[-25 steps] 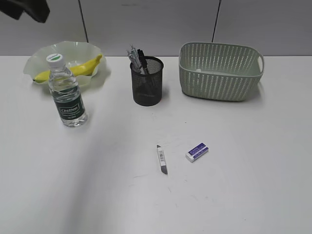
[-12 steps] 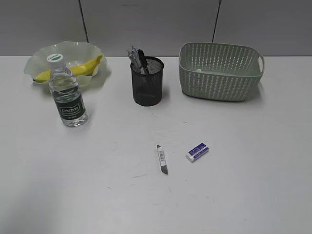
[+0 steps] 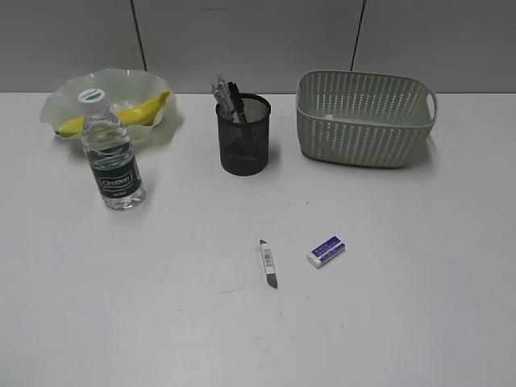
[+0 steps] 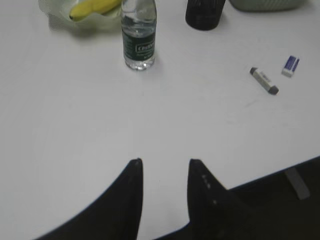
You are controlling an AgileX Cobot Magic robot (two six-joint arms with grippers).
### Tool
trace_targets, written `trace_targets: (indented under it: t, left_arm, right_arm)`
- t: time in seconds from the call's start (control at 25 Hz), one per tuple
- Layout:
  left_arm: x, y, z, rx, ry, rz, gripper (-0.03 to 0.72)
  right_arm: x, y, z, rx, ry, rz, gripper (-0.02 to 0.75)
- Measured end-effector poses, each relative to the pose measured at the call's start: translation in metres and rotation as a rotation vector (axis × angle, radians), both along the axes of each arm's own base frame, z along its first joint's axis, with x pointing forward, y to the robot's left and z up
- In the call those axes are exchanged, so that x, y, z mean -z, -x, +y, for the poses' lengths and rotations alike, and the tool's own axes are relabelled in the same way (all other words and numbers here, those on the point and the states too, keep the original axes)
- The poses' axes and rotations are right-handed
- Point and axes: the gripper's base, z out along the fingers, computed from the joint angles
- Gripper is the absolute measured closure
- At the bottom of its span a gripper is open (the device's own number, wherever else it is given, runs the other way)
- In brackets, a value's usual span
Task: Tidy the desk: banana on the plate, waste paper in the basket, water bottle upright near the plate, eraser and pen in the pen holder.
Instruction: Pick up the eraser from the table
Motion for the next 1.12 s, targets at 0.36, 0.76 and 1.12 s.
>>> trace_targets:
  t: [0.36,0.76,1.12]
  left_arm:
    - [0.001,0.02,0.013,0.003,0.071,-0.151,0.458]
    - [0.003,0.019,0.012,0.022,0.052,-0.158,0.458]
    - [0.003,0.019,0.012,0.022,0.052,-0.158,0.458]
  right_arm:
    - [-0.028,-0.083,0.061,-0.029,-0.026,0.16,0.356]
    - [-0.013,-0.218,0.16,0.182,-0.066,0.826,0.356]
    - [0.07,-0.266,0.2,0.562,-0.083,1.305,0.356]
